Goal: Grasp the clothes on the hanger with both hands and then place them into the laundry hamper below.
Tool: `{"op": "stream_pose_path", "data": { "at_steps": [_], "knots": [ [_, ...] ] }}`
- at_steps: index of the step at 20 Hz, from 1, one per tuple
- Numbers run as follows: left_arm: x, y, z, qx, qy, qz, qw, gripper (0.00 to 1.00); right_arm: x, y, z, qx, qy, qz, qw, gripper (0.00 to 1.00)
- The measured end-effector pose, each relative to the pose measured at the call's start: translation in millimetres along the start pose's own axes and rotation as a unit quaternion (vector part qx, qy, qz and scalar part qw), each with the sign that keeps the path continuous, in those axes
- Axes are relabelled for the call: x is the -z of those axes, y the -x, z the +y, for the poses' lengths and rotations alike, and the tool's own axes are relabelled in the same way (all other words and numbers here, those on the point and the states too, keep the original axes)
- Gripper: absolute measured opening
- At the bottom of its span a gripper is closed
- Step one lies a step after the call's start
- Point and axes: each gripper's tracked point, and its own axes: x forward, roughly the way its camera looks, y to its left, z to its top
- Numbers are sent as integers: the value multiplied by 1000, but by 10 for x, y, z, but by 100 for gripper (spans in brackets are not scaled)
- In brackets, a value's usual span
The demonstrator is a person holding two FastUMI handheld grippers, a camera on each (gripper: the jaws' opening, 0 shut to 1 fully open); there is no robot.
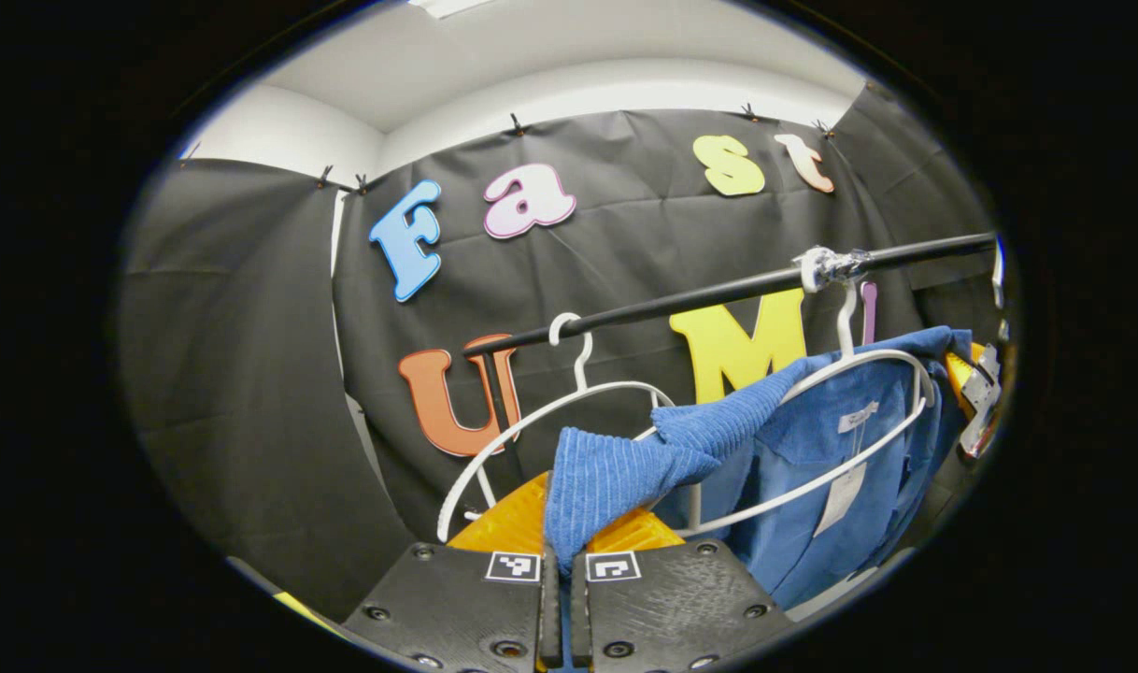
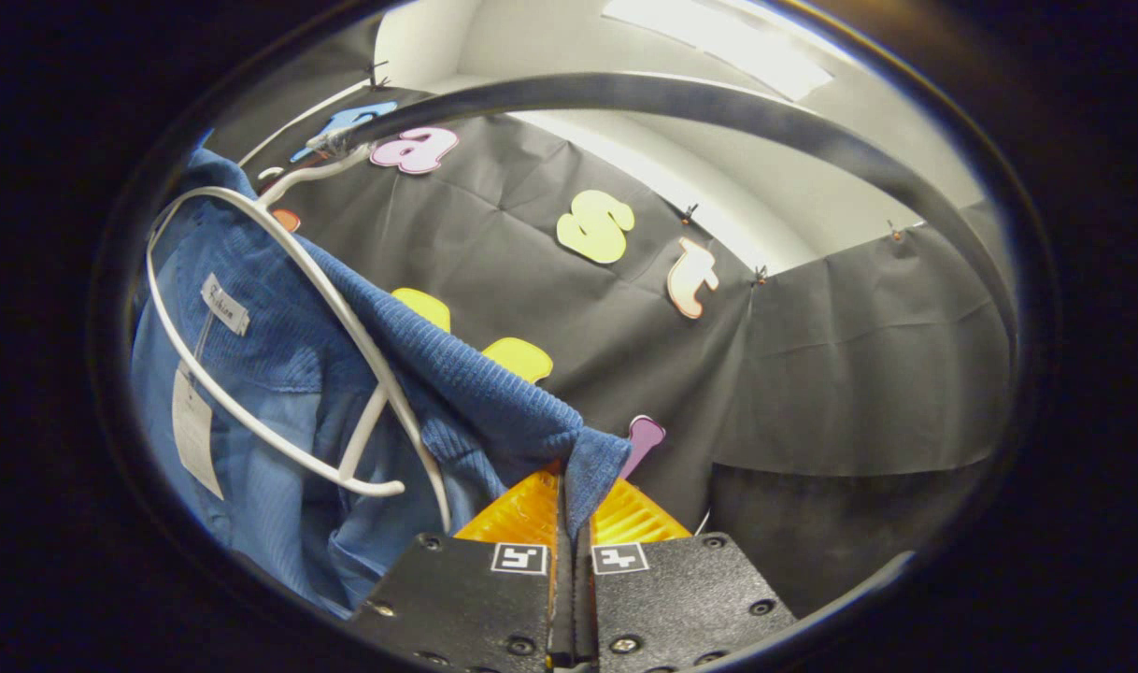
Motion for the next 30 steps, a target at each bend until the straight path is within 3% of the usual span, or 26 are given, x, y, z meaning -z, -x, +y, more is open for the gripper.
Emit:
{"op": "stream_pose_path", "data": {
  "at_steps": [2, 3, 6, 7, 9, 10, 11, 12, 30],
  "knots": [
    [127, -72, -20, 14, 3, 17, 1000, 9, 11, -28, 29, -5, 1, 4, 1000, 4],
    [155, -77, -17, 18, 4, 21, 1000, 0, 8, -49, 60, -10, 0, 6, 1000, 5],
    [192, -177, 15, 28, 7, 27, 999, 9, 33, -181, 185, -33, -7, 17, 999, 5],
    [223, -203, 20, 35, 9, 30, 999, 4, 72, -204, 229, -43, -13, 26, 999, 4],
    [283, -241, 18, 50, 10, 39, 998, 9, 156, -182, 203, -50, -13, 27, 998, 5],
    [319, -257, 21, 54, 11, 45, 997, 4, 158, -182, 209, -52, -9, 26, 998, 5],
    [345, -297, 45, 56, 10, 50, 997, 9, 155, -174, 218, -57, -7, 26, 998, 4],
    [371, -326, 59, 58, 11, 53, 997, 4, 207, -174, 234, -65, -7, 30, 997, 5],
    [1032, -280, -67, 86, 30, 99, 991, 4, 794, -14, 520, -110, -35, 129, 985, 5]
  ]
}}
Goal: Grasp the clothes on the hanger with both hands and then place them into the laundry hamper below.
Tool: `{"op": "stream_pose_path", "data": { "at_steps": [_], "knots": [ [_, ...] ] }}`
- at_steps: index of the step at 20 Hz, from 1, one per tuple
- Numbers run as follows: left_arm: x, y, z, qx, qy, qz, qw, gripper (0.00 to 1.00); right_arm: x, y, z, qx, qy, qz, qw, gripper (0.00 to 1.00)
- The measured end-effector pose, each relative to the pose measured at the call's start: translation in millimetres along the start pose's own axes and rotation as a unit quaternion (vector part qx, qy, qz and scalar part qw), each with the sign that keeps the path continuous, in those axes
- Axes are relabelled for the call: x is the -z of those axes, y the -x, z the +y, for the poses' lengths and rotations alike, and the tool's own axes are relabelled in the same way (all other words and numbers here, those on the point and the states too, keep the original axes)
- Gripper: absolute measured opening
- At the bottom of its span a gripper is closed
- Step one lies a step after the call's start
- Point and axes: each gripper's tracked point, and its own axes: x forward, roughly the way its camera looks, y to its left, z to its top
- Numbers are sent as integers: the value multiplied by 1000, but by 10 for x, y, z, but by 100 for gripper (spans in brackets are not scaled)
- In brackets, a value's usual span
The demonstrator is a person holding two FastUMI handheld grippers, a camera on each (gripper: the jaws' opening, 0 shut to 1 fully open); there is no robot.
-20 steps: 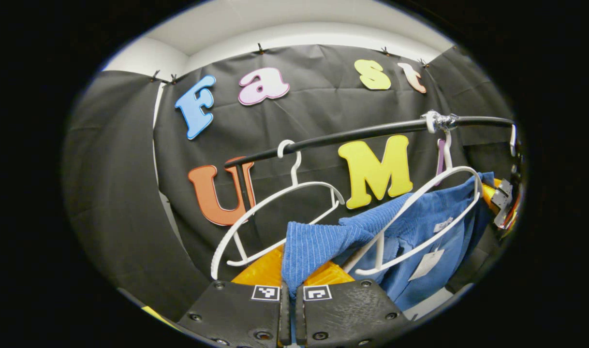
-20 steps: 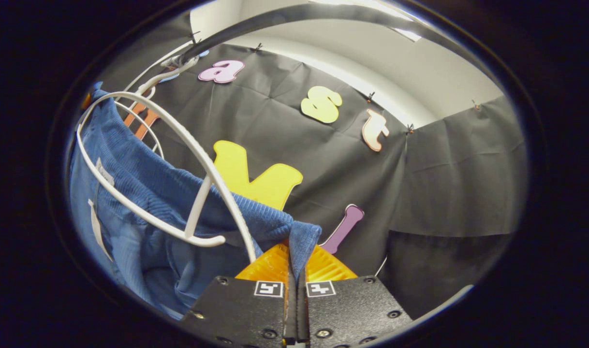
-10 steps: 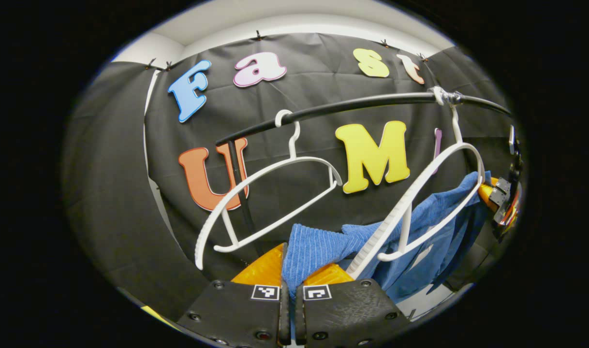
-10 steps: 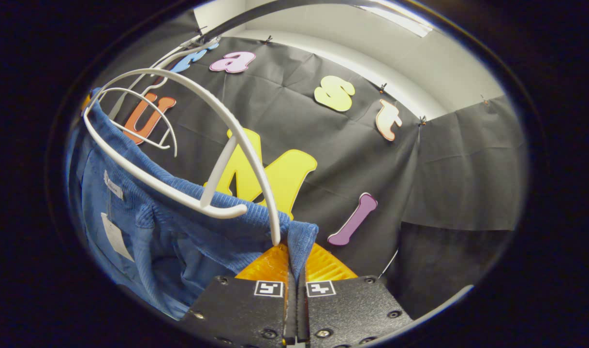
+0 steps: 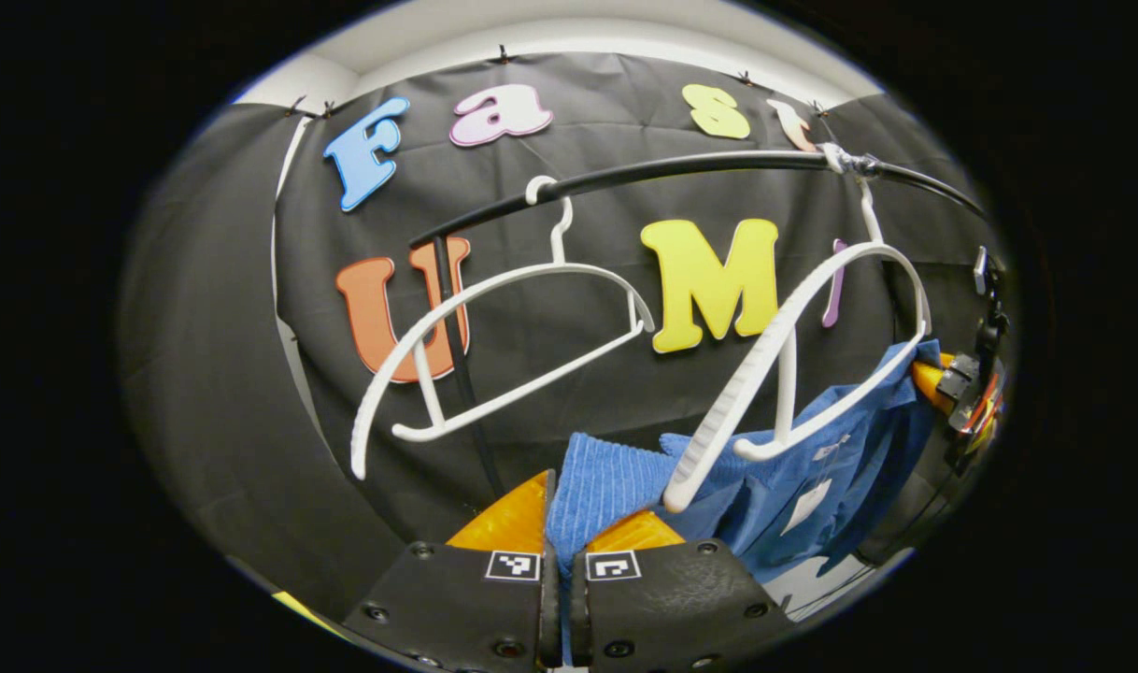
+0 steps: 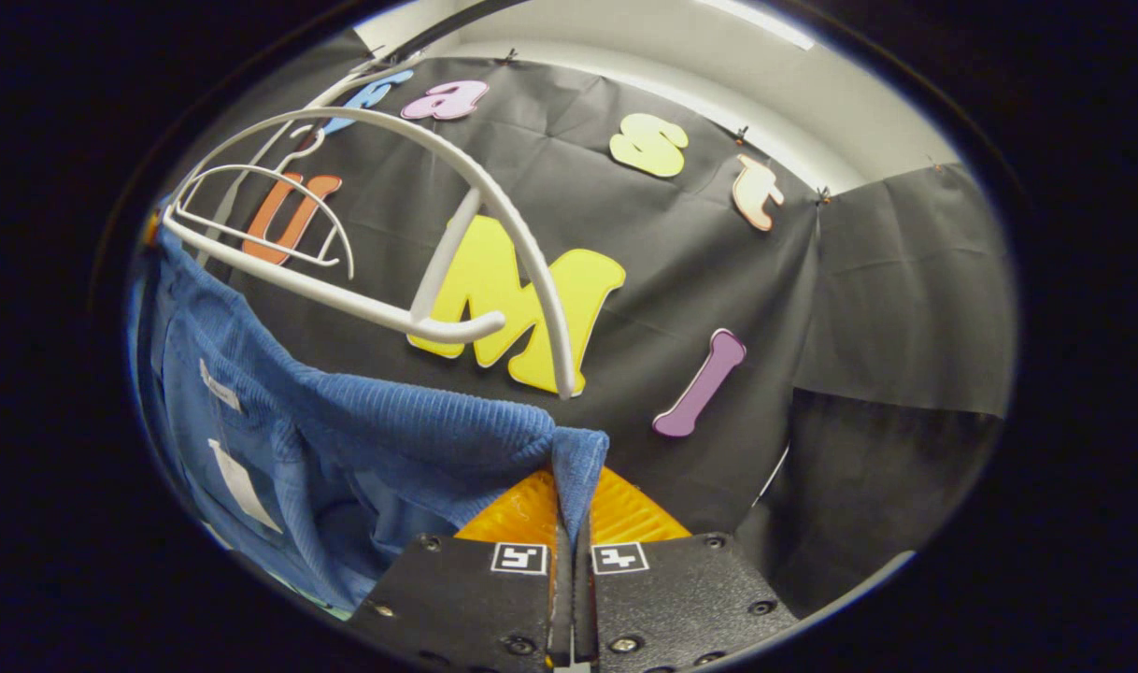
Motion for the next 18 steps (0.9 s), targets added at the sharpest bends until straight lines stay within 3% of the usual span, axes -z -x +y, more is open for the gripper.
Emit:
{"op": "stream_pose_path", "data": {
  "at_steps": [7, 18],
  "knots": [
    [324, 106, -58, 8, 18, 23, 1000, 4, 341, 144, 98, -22, -48, 68, 996, 5],
    [932, 389, -178, 13, 43, 78, 996, 4, 756, 644, 367, -61, -108, 165, 978, 4]
  ]
}}
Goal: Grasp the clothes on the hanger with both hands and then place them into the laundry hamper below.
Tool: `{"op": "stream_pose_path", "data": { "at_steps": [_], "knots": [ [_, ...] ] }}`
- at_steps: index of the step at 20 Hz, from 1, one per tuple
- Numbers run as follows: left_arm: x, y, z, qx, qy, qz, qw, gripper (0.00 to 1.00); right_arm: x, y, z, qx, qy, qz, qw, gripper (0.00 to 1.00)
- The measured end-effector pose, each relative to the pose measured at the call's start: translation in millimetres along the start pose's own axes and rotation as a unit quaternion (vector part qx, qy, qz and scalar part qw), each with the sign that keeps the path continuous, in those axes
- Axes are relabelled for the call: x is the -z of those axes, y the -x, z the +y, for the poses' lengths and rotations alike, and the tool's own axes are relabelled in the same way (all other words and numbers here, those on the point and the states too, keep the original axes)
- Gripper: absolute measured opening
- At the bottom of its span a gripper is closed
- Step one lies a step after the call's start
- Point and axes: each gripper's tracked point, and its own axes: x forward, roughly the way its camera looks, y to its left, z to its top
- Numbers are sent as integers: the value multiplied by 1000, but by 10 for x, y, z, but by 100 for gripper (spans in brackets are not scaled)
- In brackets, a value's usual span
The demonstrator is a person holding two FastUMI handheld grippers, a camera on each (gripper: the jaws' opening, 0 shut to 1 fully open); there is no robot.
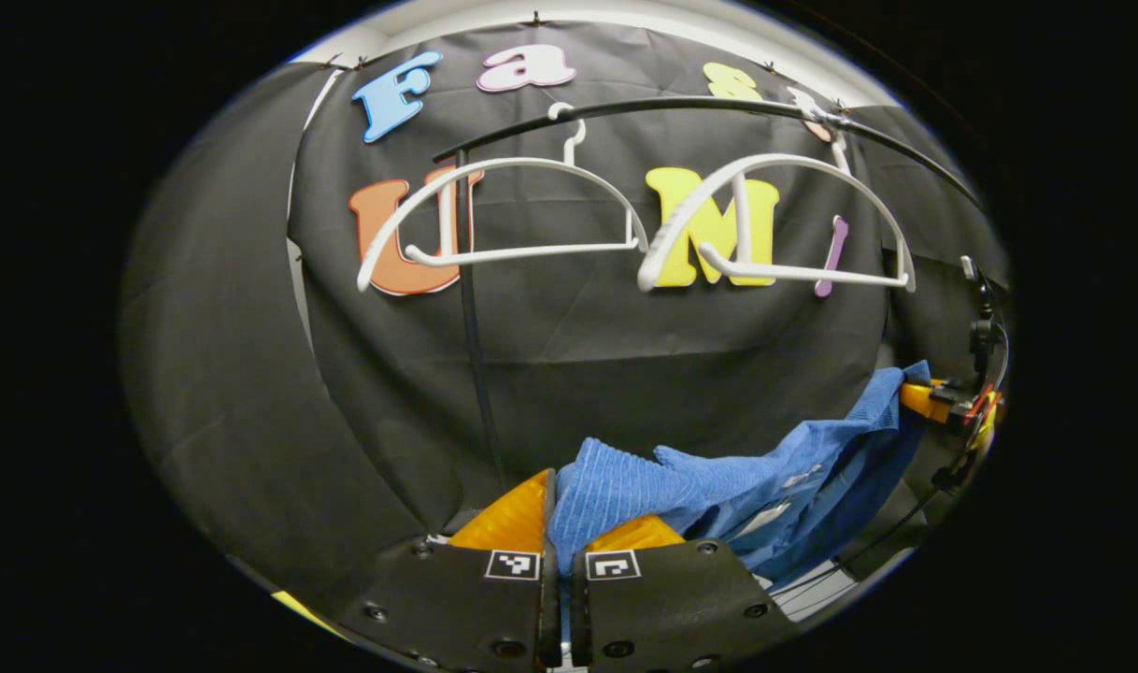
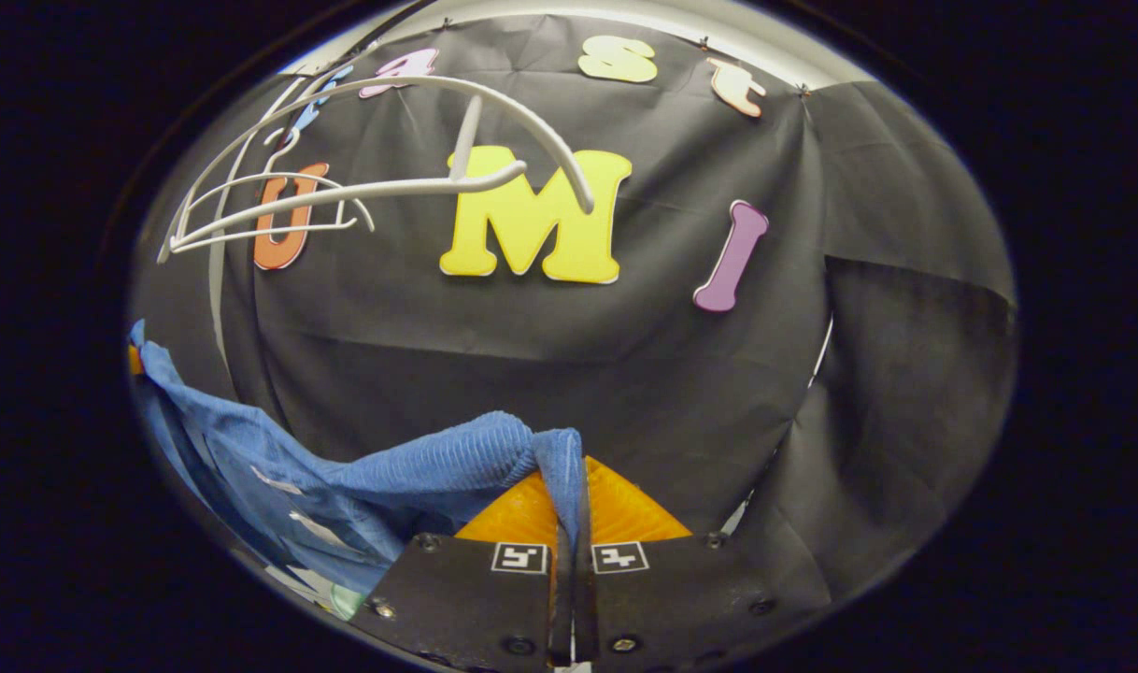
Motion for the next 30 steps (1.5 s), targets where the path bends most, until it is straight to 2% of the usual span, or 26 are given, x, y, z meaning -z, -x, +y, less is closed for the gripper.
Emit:
{"op": "stream_pose_path", "data": {
  "at_steps": [3, 10, 15, 22, 27, 30],
  "knots": [
    [111, 49, -72, 1, -5, 15, 1000, 4, 166, 113, 86, -9, -19, 27, 999, 4],
    [155, 219, -456, 42, -13, 15, 999, 4, 288, 444, 330, -35, -51, 49, 997, 4],
    [116, 350, -784, 77, -20, 8, 997, 4, 273, 733, 739, -84, -74, 51, 992, 4],
    [-1, 494, -1121, 111, -27, -7, 993, 4, 172, 1123, 1413, -169, -92, 60, 980, 4],
    [-177, 646, -1218, 126, -21, -31, 991, 4, 12, 1413, 1735, -239, -120, 67, 961, 4],
    [-146, 644, -1268, 130, -19, -36, 991, 4, -3, 1433, 1886, -272, -137, 67, 950, 4]
  ]
}}
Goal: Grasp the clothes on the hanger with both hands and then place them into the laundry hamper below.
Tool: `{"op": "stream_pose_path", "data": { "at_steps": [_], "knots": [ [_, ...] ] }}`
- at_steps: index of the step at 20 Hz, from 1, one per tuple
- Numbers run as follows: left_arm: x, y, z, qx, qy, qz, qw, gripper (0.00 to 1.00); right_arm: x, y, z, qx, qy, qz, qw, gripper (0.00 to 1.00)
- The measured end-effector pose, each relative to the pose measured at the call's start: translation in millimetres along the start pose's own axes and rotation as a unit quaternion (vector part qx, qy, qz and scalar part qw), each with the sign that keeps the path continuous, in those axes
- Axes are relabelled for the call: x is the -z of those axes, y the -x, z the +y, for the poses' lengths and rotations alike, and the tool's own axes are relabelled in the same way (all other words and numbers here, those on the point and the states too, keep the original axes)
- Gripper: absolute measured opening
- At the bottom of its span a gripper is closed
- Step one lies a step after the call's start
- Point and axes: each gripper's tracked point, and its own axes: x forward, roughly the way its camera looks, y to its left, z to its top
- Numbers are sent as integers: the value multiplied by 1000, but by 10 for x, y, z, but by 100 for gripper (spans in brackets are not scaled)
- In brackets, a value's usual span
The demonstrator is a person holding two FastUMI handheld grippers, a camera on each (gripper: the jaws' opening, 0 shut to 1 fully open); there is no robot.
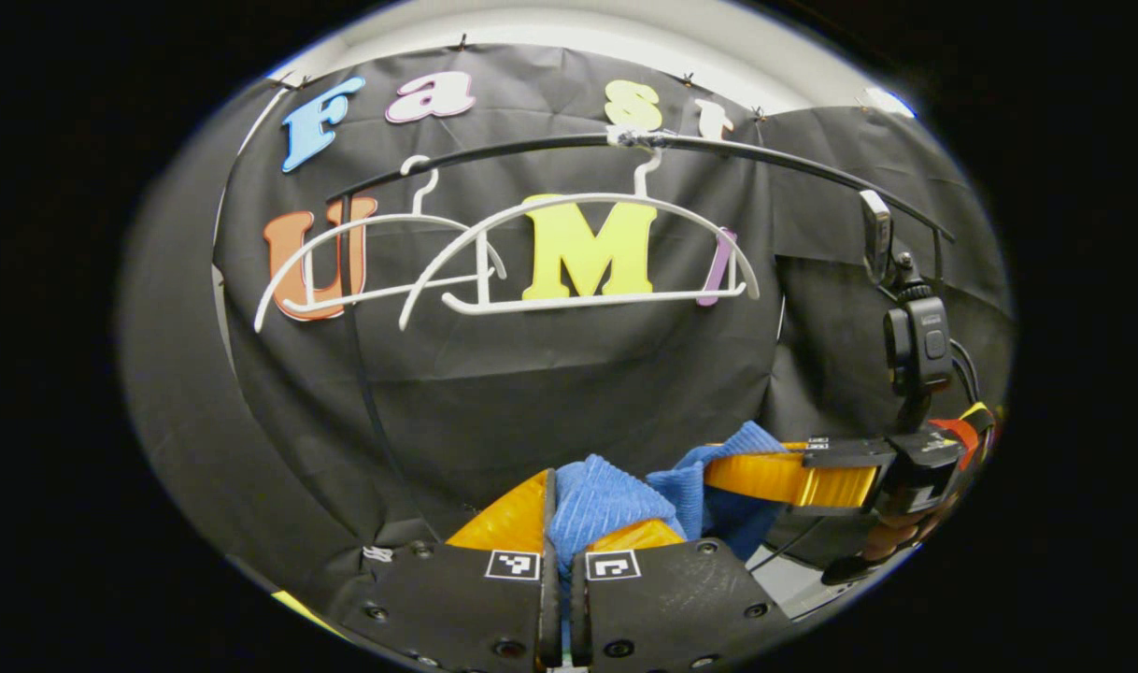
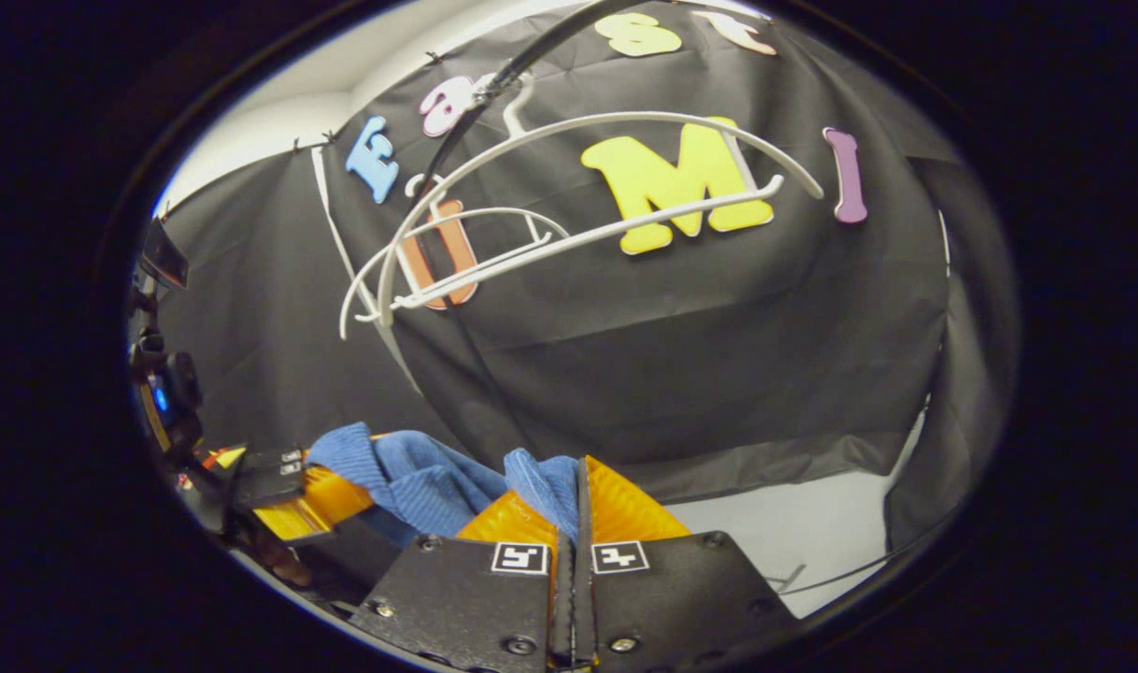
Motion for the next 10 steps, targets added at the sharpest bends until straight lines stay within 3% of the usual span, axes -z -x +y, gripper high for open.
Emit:
{"op": "stream_pose_path", "data": {
  "at_steps": [2, 6, 9, 10],
  "knots": [
    [212, -89, 10, -8, 5, 17, 1000, 4, 139, -186, -141, 14, 0, 13, 1000, 4],
    [908, -445, 30, -18, 27, 84, 996, 4, 789, -557, -619, 49, 6, 102, 994, 4],
    [1407, -658, 141, -44, 19, 142, 989, 4, 1296, -771, -901, 94, 14, 170, 981, 5],
    [1591, -682, 147, -42, 15, 169, 985, 11, 1433, -784, -950, 101, 15, 193, 976, 6]
  ]
}}
